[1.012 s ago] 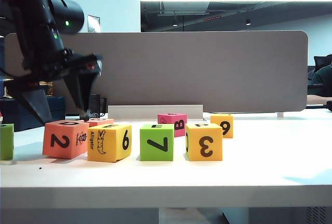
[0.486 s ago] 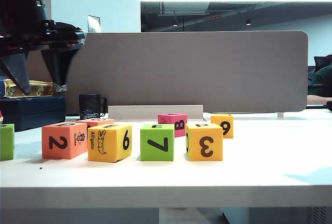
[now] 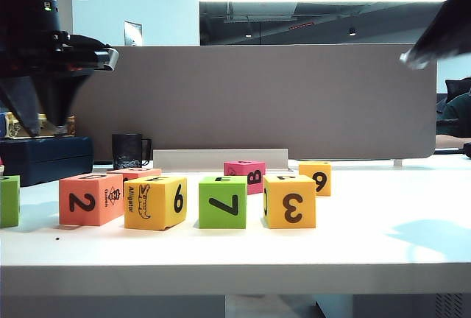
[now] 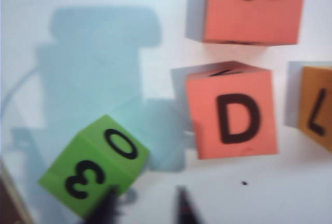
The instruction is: Select the appropriate blocks from the scattered letter blocks on the table and arrange them in a row to spell out "DEEP".
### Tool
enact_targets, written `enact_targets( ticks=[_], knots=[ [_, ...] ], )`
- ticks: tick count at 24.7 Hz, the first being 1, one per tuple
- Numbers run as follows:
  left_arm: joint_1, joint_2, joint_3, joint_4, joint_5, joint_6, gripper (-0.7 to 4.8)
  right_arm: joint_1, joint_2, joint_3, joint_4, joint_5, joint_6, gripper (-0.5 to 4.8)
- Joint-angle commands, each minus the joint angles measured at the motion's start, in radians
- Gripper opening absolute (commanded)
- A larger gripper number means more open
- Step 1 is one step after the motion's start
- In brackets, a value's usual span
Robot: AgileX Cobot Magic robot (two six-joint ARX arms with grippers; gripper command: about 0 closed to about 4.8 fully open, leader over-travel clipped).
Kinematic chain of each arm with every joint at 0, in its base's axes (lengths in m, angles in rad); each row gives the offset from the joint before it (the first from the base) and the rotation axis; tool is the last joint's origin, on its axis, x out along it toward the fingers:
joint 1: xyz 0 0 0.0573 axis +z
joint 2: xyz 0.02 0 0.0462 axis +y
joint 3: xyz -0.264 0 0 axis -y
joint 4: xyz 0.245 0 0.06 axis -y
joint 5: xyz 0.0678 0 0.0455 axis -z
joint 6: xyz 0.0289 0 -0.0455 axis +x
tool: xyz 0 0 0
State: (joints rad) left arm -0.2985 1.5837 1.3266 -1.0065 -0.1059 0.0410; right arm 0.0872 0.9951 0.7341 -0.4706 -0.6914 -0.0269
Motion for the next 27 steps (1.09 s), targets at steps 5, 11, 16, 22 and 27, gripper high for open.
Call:
enact_targets(
  ticks=[5, 11, 16, 22, 27],
  knots=[
    [0.005, -0.005, 0.000, 0.006, -0.085, 0.062, -0.06, 0.002, 0.158, 0.005, 0.138, -0.010, 0.001, -0.01],
    [0.101, 0.014, -0.001, 0.010, -0.016, 0.052, -0.06, 0.010, 0.268, 0.005, 0.189, -0.008, 0.001, -0.01],
    [0.143, 0.032, -0.001, 0.021, 0.111, 0.050, -0.06, 0.057, 0.322, 0.005, 0.243, -0.006, 0.001, -0.01],
    [0.143, 0.083, -0.001, 0.051, 0.159, 0.052, -0.06, 0.112, 0.397, 0.005, 0.288, 0.050, 0.001, -0.02],
    [0.142, 0.158, -0.001, 0.066, 0.206, 0.052, -0.06, 0.113, 0.437, 0.005, 0.334, 0.114, 0.001, -0.01]
  ],
)
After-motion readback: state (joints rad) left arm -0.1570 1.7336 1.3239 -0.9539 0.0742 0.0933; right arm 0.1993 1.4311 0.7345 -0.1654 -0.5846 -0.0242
